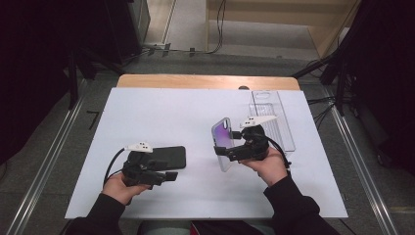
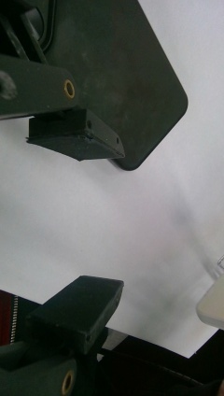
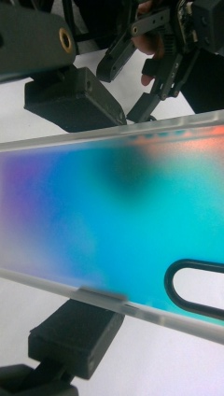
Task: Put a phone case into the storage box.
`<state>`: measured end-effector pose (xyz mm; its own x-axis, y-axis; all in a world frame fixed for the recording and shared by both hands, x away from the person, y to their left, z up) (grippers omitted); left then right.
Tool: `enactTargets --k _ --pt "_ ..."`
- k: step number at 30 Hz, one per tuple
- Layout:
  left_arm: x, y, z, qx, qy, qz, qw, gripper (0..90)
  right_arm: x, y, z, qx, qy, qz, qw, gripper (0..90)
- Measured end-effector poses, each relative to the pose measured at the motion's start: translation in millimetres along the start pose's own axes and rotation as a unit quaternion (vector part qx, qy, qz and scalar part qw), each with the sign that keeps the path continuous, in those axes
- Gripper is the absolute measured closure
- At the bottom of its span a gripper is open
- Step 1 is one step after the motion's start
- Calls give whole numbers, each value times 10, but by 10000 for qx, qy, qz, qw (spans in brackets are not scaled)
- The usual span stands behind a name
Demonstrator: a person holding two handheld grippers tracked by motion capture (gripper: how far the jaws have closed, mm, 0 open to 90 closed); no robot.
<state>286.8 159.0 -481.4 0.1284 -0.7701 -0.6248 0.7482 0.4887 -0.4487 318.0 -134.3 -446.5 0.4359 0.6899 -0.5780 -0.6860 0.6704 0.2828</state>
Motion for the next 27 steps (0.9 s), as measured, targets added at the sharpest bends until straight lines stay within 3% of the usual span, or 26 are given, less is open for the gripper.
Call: enactTargets --k 17,27 --pt "-52 20 -46 -109 -23 101 9999 309 -298 -242 134 250 -217 -296 9990 149" --pt "-105 47 -83 -198 -94 220 9995 309 -450 -459 173 414 -453 -844 9945 149"
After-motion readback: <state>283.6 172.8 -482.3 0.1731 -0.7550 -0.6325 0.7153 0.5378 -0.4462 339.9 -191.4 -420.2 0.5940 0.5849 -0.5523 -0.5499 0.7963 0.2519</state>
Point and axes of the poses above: each handheld gripper's, and its own axes: x roughly forward along the jaws, z roughly out of its top, y roughly to its left, the point moved 4 cm from there along x, roughly forward along the jaws, and after that the axes turned 4 degrees about -z, right-handed, at the moved point
